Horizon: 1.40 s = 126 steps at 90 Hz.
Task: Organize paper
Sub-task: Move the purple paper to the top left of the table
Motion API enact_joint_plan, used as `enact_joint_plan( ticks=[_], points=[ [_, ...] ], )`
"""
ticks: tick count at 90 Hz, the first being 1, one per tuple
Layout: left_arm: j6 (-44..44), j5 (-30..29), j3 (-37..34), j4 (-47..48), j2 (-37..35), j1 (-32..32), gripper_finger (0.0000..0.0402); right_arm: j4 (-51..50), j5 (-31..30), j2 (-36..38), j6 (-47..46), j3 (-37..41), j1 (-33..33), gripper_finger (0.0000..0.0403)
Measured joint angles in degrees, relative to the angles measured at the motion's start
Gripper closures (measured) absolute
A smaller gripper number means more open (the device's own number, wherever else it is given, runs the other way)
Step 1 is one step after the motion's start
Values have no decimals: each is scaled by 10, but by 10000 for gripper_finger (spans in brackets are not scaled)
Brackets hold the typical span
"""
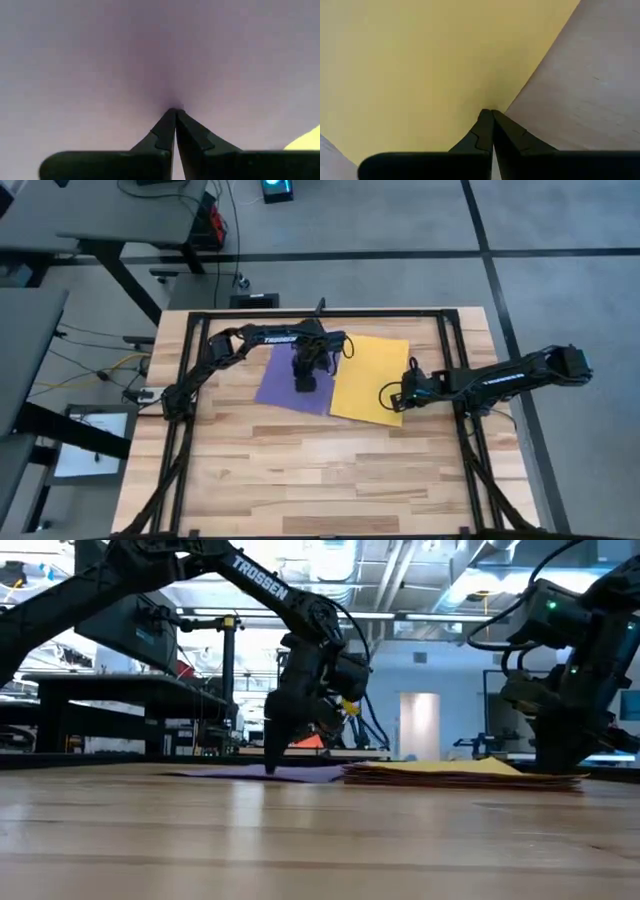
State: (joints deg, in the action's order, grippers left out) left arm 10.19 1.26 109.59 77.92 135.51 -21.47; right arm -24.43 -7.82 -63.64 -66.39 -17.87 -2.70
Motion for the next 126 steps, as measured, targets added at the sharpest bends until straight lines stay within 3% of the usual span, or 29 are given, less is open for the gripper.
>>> enact_joint_plan(
  ticks=[11, 36, 53, 68, 77, 101, 126],
  points=[
    [-1, -5, -72, -54, -48, -2, 402, 0, 0, 0, 0, 0, 0, 403],
    [13, -9, -389, -269, -255, -15, 402, 2, 0, 1, 9, 0, 0, 403],
    [64, -34, -538, -339, -367, -32, 402, 4, 0, 1, 33, 0, 0, 403],
    [82, -38, -531, -344, -448, -35, 402, 6, 1, 3, 34, 0, 0, 403],
    [89, 10, -525, -384, -474, -35, 402, 7, 4, 3, 35, -3, -1, 403],
    [166, 36, -565, -362, -393, -35, 401, 9, 4, 3, 35, -3, 0, 403],
    [187, 30, -587, -386, -375, -62, 402, 12, 4, 3, 28, -3, 0, 403]
  ],
)
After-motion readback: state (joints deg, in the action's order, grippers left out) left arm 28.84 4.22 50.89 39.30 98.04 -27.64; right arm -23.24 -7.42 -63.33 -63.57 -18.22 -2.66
